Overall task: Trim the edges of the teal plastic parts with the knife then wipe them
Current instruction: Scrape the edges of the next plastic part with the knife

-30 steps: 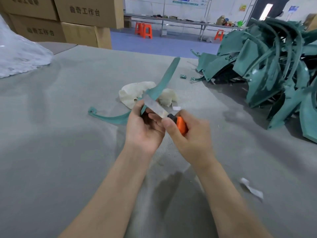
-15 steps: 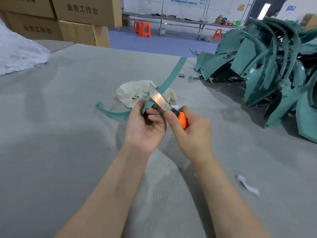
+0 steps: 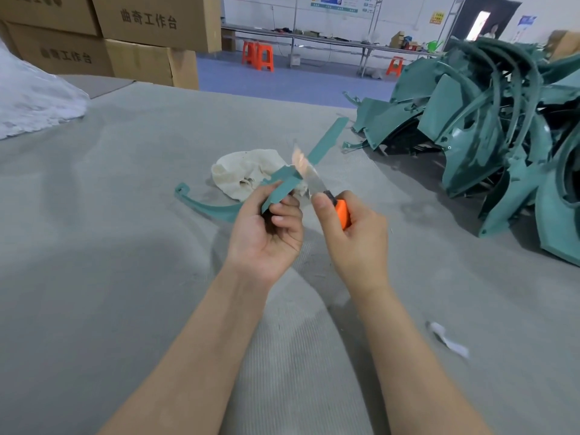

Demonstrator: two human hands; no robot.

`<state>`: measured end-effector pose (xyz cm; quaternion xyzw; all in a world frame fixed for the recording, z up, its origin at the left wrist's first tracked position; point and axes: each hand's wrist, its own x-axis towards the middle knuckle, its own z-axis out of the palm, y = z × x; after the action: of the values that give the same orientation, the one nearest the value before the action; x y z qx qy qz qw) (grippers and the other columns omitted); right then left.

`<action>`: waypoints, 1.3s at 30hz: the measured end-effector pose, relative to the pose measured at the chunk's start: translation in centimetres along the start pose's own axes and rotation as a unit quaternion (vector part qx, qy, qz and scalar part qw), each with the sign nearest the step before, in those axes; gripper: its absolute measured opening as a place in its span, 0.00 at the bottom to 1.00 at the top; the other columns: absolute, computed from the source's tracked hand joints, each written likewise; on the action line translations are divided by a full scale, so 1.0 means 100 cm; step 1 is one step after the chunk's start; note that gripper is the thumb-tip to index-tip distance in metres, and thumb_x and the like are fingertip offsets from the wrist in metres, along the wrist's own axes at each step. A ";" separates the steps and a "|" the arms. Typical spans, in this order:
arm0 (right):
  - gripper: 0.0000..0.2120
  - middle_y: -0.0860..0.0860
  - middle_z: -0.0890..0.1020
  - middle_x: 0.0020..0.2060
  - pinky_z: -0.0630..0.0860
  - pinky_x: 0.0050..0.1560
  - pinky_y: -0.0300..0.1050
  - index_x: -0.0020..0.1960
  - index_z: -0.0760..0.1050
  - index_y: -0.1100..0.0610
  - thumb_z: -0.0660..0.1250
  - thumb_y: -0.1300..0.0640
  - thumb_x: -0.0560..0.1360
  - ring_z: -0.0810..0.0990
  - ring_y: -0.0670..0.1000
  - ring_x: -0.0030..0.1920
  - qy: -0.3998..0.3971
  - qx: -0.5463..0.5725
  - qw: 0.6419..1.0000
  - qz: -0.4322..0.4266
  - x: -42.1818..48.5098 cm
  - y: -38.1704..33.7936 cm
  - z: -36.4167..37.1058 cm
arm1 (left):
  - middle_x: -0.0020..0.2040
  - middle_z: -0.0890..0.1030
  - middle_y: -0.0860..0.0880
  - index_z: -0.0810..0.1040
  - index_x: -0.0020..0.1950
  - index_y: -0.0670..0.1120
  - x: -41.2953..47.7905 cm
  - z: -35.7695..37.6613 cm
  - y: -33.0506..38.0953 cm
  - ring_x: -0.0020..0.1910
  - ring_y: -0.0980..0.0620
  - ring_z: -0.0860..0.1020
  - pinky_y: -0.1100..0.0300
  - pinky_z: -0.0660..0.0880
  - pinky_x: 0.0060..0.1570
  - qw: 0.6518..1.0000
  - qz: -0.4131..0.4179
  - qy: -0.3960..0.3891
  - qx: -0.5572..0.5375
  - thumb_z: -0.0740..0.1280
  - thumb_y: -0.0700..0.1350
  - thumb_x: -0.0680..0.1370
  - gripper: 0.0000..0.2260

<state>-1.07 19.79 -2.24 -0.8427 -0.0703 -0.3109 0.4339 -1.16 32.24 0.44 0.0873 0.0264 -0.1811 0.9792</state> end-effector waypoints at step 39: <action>0.28 0.46 0.61 0.22 0.60 0.30 0.42 0.30 0.62 0.55 0.62 0.32 0.70 0.61 0.47 0.26 -0.147 -0.002 0.989 -0.026 -0.009 -0.006 -0.005 | 0.27 0.77 0.52 0.76 0.37 0.44 0.007 -0.007 0.009 0.24 0.58 0.76 0.67 0.73 0.25 0.977 0.152 0.118 0.098 0.65 0.41 0.77 0.09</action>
<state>-2.30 19.92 -2.15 -0.8780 -0.1546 -0.1956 0.4085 -0.26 32.94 -0.21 0.2066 0.1099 -0.0208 0.9720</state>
